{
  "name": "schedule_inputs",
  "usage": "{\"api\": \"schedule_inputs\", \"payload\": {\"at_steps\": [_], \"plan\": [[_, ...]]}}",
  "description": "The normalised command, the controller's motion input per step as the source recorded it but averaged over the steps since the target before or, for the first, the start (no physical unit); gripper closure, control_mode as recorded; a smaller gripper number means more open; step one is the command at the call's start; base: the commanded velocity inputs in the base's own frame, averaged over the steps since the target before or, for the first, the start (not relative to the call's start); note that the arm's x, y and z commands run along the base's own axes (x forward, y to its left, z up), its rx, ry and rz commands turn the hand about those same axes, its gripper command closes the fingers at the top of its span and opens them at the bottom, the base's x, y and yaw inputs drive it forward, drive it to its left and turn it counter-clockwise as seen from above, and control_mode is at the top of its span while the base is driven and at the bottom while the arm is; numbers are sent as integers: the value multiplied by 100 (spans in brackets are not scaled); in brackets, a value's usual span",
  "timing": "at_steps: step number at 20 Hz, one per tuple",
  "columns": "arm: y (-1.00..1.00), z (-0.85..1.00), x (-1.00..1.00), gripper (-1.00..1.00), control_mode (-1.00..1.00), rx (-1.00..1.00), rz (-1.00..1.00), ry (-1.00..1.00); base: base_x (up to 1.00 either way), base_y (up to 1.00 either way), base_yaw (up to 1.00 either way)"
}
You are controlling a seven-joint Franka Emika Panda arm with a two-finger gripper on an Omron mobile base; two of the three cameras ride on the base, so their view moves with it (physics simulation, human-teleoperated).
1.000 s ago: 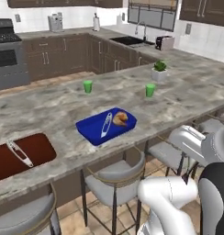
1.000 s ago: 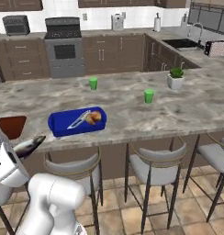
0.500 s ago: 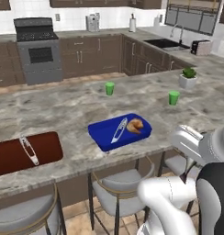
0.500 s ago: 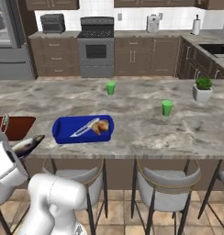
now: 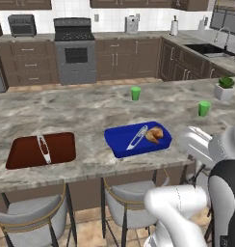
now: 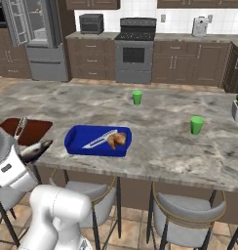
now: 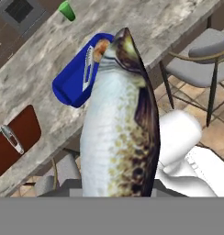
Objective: Gather the onion and mushroom from the fridge and place them on a tray on the dining counter. Then gather the chicken drumstick and fish from the fridge and place them on the other tray.
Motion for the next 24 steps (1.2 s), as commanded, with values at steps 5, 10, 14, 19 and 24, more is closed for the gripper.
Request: {"api": "schedule_inputs", "payload": {"at_steps": [5, 10, 14, 19, 24], "plan": [[-20, 0, 100, 100, -100, 3, 8, 21, 0, 0, 0], [7, -5, 100, 100, -100, 0, -1, 30, 0, 0, 0], [9, -27, 100, 100, -100, 0, 0, 22, 0, 0, 0], [21, -60, 88, 100, -100, -1, 1, 9, 0, 0, 0], [19, -70, 78, 100, -100, -1, 0, 1, 0, 0, 0]]}}
